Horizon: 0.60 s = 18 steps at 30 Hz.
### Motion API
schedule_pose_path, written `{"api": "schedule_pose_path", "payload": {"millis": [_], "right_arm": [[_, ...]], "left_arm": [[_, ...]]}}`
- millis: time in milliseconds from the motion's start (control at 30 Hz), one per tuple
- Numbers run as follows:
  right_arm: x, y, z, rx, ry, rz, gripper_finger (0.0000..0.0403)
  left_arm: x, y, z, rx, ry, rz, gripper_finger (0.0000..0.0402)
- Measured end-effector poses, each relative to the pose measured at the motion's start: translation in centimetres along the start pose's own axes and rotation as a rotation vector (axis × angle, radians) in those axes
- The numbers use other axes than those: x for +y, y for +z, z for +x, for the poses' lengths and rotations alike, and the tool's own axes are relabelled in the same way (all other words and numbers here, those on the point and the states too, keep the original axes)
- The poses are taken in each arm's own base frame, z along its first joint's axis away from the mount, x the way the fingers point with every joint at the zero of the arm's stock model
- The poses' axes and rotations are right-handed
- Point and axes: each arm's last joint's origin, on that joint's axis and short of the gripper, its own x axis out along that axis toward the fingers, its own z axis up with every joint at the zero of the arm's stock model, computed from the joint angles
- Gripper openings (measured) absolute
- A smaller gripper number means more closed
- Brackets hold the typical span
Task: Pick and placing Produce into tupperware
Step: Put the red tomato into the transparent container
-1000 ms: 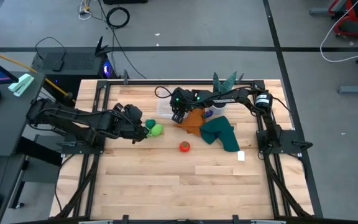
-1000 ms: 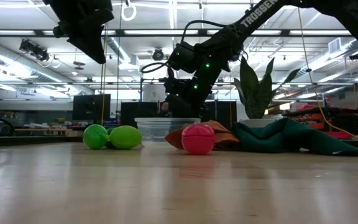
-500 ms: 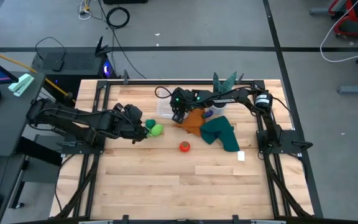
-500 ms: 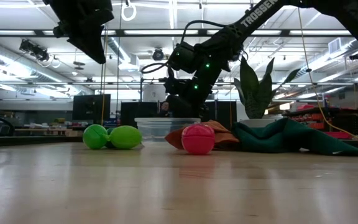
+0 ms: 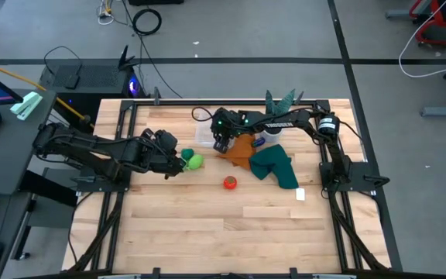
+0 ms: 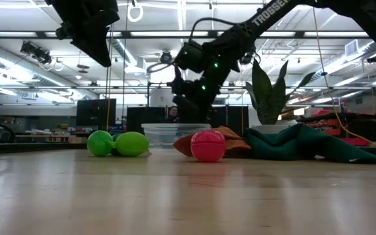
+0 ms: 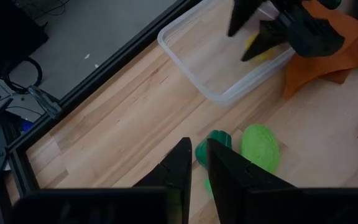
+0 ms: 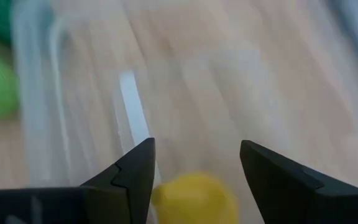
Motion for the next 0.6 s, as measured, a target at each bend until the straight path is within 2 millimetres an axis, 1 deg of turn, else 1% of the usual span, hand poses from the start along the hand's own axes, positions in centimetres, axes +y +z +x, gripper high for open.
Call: {"api": "schedule_pose_path", "payload": {"millis": [167, 367, 467, 600], "right_arm": [[-0.2, 2.9, -1.8, -0.073, -0.027, -0.055, 0.0197], [-0.4, 6.6, -5.3, -0.120, -0.038, -0.120, 0.0196], [-0.5, 7.8, -7.3, -0.095, -0.036, -0.131, 0.0194], [-0.3, 8.8, -9.8, -0.055, -0.025, -0.141, 0.0194]], "left_arm": [[0.0, 0.0, 0.0, 0.000, 0.000, 0.000, 0.0061], [0.0, 0.0, 0.0, 0.000, 0.000, 0.000, 0.0061], [0.0, 0.0, 0.0, 0.000, 0.001, 0.000, 0.0058], [0.0, 0.0, 0.0, 0.000, 0.001, 0.000, 0.0060]]}}
